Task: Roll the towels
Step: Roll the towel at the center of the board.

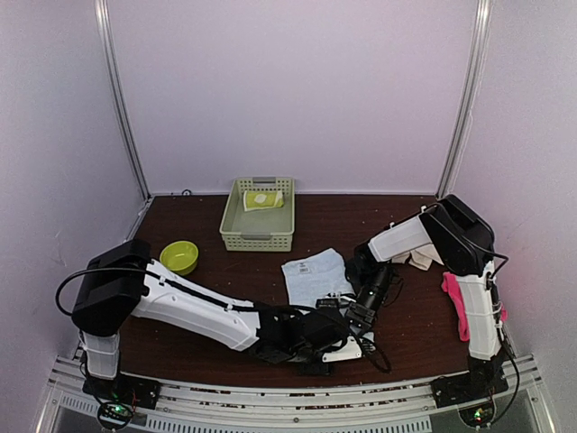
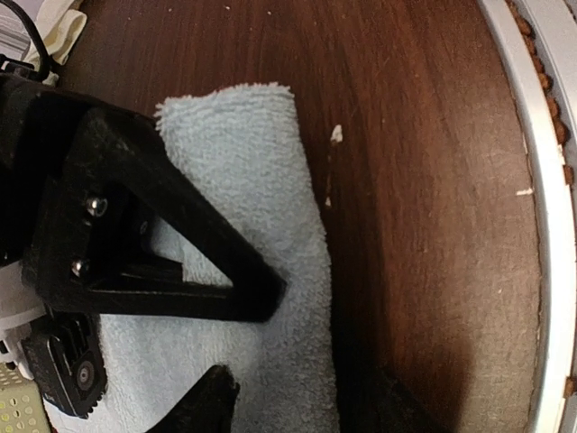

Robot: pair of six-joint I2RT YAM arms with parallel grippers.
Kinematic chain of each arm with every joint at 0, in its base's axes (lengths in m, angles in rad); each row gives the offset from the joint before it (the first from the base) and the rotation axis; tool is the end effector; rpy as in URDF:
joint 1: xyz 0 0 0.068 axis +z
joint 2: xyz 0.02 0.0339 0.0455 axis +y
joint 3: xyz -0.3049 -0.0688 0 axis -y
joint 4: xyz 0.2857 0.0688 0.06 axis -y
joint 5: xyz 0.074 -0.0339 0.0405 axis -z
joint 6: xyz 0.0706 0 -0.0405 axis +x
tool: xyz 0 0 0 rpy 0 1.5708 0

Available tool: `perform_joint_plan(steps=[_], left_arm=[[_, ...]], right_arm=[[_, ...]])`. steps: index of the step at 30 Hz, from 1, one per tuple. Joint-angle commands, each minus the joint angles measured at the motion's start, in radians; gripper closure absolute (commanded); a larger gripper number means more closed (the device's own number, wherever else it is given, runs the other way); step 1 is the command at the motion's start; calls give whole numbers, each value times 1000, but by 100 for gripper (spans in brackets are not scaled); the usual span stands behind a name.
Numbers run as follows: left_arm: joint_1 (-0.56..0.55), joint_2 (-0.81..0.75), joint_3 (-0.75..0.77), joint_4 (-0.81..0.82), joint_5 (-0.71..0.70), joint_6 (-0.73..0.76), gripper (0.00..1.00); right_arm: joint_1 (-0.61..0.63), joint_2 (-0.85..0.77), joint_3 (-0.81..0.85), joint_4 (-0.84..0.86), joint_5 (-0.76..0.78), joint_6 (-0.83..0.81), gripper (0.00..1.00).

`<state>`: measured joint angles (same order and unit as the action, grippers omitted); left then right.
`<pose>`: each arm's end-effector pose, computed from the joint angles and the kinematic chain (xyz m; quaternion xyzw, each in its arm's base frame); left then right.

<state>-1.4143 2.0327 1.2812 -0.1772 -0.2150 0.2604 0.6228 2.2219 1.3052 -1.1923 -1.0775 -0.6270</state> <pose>0.0914 -0.4829 0.1207 0.6782 0.6567 -0.0858 0.3185 0.2652 0.2670 0.0736 0.3734 -0.7509 -0.4951 0.2272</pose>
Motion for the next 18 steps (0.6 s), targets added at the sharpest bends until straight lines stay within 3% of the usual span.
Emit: perform_joint_plan(steps=[1,5,10,12,14,18], left_arm=[[4,49,3,-21,-55,35,46],[4,98,30,-61,-61,36,50],[3,169,81,-142,-102,32,67],[3,188,96,-172,-115,30,73],[3,191,98,-191,-115,23,78],[5,157,89,-205,-47,2,89]], right_arm=[[-5,58,0,58,100,-34,98],[-5,46,23,15,87,-73,97],[-7,-41,60,-74,70,-175,87],[-19,-112,85,-117,58,-226,78],[-39,-188,129,-136,64,-234,61],[-100,-318,218,-116,106,-165,56]])
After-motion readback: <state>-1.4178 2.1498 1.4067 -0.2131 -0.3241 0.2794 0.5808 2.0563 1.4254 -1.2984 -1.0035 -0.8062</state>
